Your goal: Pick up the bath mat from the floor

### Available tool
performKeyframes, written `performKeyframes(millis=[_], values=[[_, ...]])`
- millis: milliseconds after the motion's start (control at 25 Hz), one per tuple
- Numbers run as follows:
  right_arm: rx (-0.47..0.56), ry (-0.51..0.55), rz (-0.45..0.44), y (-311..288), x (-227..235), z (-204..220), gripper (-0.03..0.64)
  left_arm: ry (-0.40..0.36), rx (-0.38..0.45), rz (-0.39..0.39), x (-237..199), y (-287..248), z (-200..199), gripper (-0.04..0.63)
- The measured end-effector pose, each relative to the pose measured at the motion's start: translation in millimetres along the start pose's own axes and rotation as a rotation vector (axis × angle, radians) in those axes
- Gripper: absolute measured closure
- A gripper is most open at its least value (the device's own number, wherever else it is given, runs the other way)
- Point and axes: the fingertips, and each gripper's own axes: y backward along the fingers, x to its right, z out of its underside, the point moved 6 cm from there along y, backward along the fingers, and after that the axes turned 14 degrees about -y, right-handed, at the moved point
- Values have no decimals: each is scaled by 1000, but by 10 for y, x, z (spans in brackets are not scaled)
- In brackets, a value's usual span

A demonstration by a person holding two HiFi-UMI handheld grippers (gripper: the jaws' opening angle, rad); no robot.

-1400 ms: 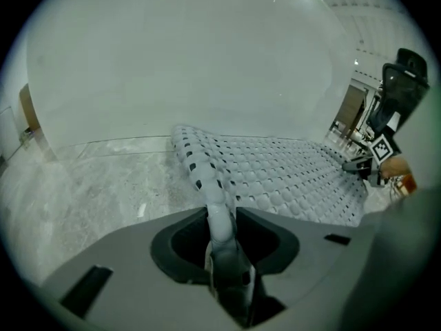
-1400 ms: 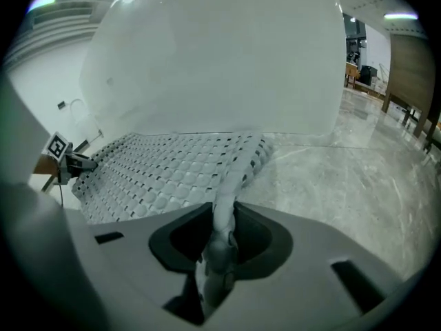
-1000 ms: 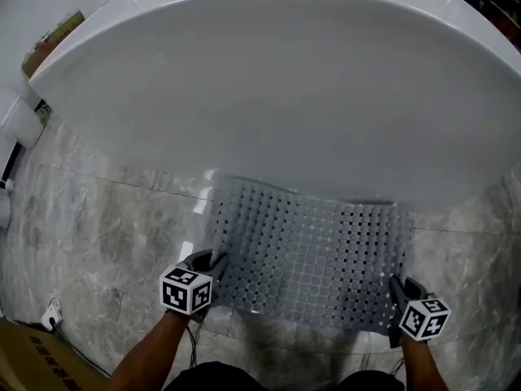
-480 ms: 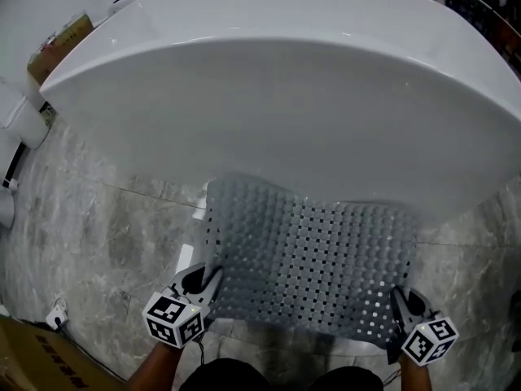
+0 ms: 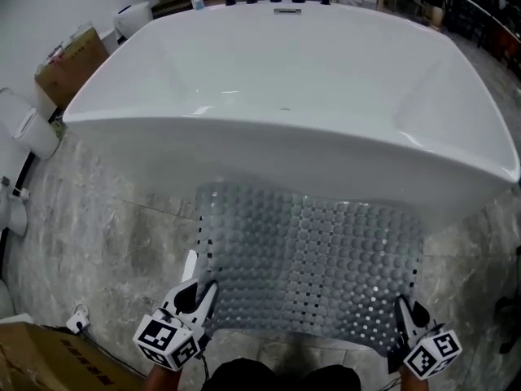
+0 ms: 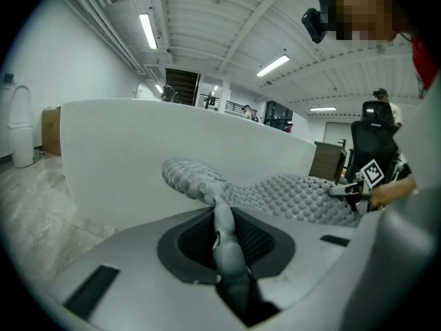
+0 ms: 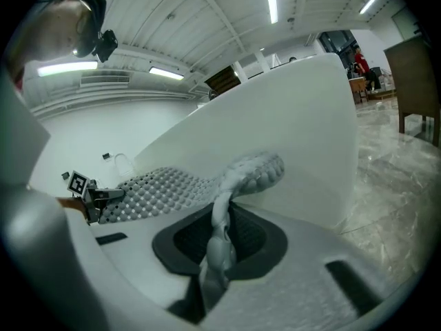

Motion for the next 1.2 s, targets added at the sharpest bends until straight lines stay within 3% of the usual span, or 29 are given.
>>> performKeyframes(millis=[520, 880, 1200], values=[[42, -3, -19, 897, -1098, -1386, 569, 42, 20, -36, 15, 959, -1689, 537], [111, -6, -52, 1497, -1825, -2362, 569, 38, 75, -60, -69, 1620, -2884, 538], [170, -11, -70, 2093, -2389, -2965, 569, 9, 129, -59, -160, 2242, -3744, 537]])
